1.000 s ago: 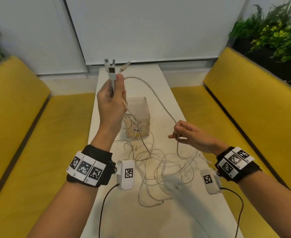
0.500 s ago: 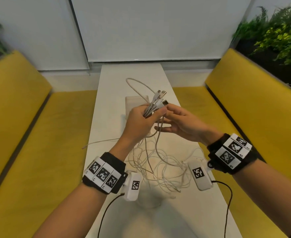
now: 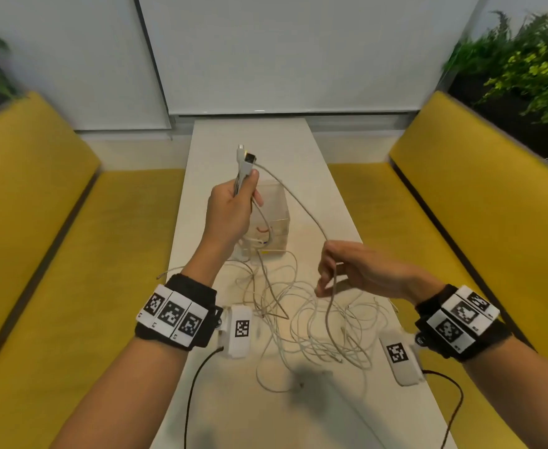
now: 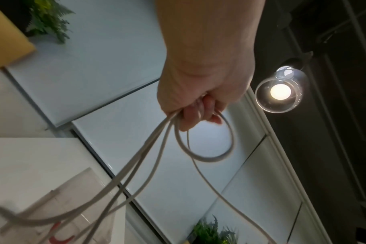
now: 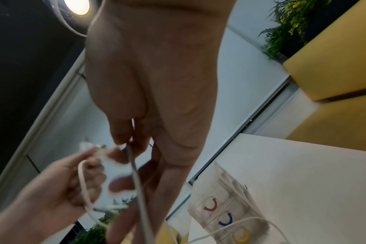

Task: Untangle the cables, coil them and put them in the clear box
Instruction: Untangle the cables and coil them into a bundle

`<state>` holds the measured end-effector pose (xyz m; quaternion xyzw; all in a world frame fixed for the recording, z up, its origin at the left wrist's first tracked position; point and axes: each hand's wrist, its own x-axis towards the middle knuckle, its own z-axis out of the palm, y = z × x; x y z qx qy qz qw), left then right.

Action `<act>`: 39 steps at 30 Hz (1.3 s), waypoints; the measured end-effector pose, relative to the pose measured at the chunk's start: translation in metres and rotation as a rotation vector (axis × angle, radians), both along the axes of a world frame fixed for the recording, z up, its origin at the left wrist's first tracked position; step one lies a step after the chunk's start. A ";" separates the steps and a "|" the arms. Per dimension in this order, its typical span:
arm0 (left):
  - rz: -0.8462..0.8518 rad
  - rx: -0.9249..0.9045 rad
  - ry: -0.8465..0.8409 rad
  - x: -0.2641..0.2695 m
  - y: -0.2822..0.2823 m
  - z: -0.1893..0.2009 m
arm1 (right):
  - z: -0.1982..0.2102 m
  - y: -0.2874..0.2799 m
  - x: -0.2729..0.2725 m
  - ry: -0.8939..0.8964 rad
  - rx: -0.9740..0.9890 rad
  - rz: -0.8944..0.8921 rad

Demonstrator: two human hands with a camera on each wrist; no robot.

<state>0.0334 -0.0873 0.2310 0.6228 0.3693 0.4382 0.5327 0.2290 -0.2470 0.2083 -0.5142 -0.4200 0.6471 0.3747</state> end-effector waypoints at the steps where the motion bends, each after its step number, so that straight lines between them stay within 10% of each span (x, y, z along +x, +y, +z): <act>1: 0.016 -0.004 0.064 -0.001 0.003 -0.003 | 0.001 -0.004 0.000 -0.035 -0.038 0.090; 7: 0.120 0.054 0.280 -0.005 0.009 -0.017 | -0.020 -0.006 0.027 -0.848 -0.333 0.567; 14: 0.035 -0.096 0.300 -0.013 0.019 -0.027 | -0.126 -0.020 0.115 -1.178 -0.264 -0.118; 25: -0.192 0.083 0.512 -0.012 0.019 -0.040 | -0.240 -0.024 0.097 -1.345 -0.198 -0.132; 39: -0.163 0.081 0.495 -0.016 0.032 -0.047 | -0.228 -0.056 0.020 -0.666 -0.280 -0.140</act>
